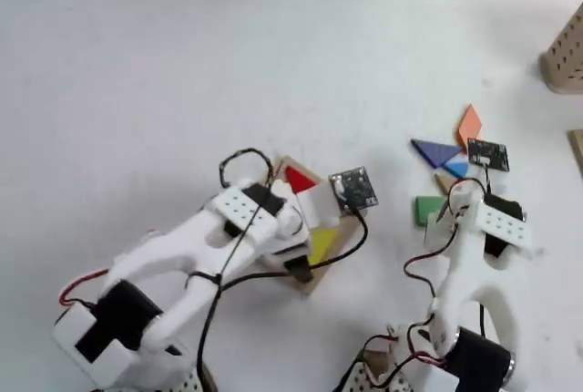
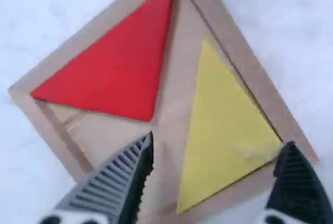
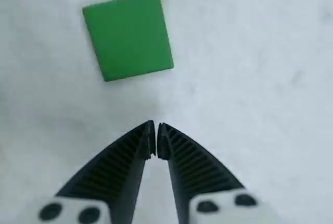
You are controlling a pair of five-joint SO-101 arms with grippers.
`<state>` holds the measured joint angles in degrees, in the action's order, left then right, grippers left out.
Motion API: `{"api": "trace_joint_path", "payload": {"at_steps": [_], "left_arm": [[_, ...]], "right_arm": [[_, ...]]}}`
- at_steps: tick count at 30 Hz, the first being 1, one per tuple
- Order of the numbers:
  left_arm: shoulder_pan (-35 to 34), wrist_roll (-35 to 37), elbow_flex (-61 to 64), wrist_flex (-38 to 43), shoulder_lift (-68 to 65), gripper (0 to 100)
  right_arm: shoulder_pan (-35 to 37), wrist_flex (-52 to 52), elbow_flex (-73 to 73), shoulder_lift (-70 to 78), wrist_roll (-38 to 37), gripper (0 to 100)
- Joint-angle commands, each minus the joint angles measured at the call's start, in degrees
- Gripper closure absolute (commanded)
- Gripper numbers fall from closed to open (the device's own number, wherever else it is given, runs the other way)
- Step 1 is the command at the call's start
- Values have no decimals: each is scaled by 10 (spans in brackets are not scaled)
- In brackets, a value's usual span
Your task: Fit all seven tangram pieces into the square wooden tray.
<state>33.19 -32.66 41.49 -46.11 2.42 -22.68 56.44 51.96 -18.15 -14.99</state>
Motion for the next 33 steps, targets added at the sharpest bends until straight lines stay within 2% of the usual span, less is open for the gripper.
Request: {"api": "trace_joint_path", "payload": {"at_steps": [1, 13, 20, 31, 33], "left_arm": [[-24, 4, 4, 6, 0, 639], [-32, 1, -21, -5, -37, 640], [-24, 0, -82, -44, -88, 785], [-23, 4, -81, -42, -84, 805], [-23, 4, -85, -43, -84, 841]], "right_arm": [[-7, -7, -22, -21, 5, 981], [-7, -7, -22, -20, 4, 981], [-7, -7, -22, -20, 4, 981], [0, -11, -22, -20, 3, 981], [7, -15, -20, -18, 3, 981]]}}
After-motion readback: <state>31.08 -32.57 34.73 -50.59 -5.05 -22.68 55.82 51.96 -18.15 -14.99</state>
